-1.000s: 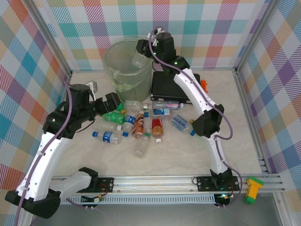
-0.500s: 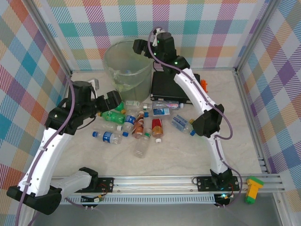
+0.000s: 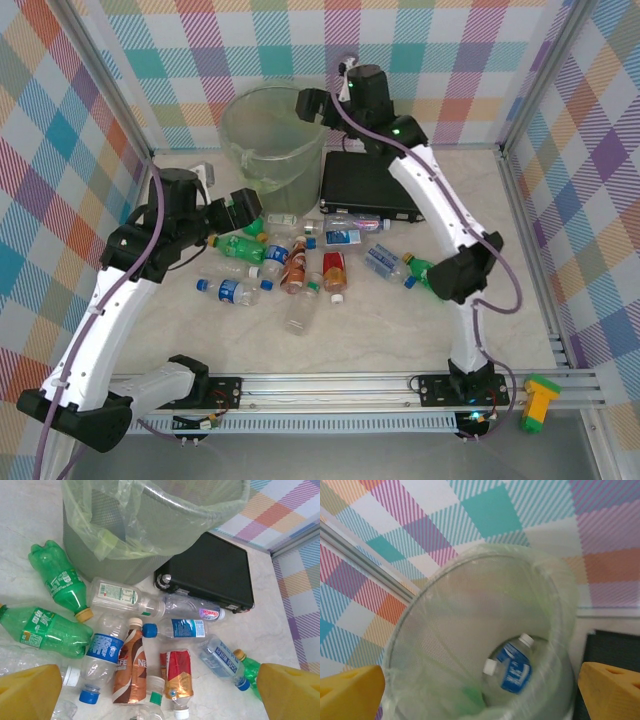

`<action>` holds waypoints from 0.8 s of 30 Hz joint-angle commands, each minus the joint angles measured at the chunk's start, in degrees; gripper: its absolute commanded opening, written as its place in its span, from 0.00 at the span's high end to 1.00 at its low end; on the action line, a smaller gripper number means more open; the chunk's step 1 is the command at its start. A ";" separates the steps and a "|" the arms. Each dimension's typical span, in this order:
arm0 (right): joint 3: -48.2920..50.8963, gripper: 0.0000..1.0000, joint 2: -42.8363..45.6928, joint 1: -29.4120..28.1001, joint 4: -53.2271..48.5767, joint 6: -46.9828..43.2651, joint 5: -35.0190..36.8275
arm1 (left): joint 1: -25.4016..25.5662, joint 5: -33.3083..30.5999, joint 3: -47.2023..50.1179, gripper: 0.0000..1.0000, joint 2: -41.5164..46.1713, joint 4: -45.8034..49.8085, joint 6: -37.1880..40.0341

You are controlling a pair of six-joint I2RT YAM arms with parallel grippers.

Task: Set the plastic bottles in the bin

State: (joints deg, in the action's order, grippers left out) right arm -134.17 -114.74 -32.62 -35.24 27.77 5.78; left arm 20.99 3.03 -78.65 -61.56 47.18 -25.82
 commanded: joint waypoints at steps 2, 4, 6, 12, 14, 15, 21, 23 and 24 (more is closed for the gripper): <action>12.76 0.01 9.15 -0.29 -1.81 -1.15 4.45 | 0.54 3.24 2.09 0.00 0.34 -3.39 1.95; 19.06 0.01 13.00 -0.25 -1.91 -1.96 5.15 | 0.54 4.71 2.83 0.01 0.20 -4.55 2.29; 23.81 0.01 15.93 -0.25 -3.69 -2.77 6.40 | 0.54 6.82 3.18 0.00 -0.32 -5.48 2.75; 35.23 0.01 22.11 -0.25 -10.55 -7.70 8.53 | 0.54 11.62 3.33 0.00 -2.54 -6.66 4.62; 38.27 0.01 23.21 -0.30 -12.28 -9.30 8.87 | 0.54 11.90 3.24 0.00 -3.08 -6.66 4.94; 39.50 0.01 23.48 -0.25 -12.94 -9.98 8.86 | 0.54 11.93 3.24 0.01 -3.20 -6.74 5.06; 44.22 0.01 21.60 -0.03 -18.78 -16.10 5.71 | 0.58 12.92 2.56 0.00 -3.49 -6.32 5.48; 45.25 0.01 19.43 0.34 -20.80 -17.80 4.06 | 0.54 12.73 2.58 0.01 -3.06 -5.96 5.57; 45.67 0.01 18.41 0.52 -21.42 -18.37 3.29 | 0.54 12.71 2.62 0.00 -2.91 -5.79 5.54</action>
State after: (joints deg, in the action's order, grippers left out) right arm -89.91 -93.67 -32.51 -52.14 13.78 11.68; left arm 20.99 14.55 -75.88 -65.30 41.67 -21.52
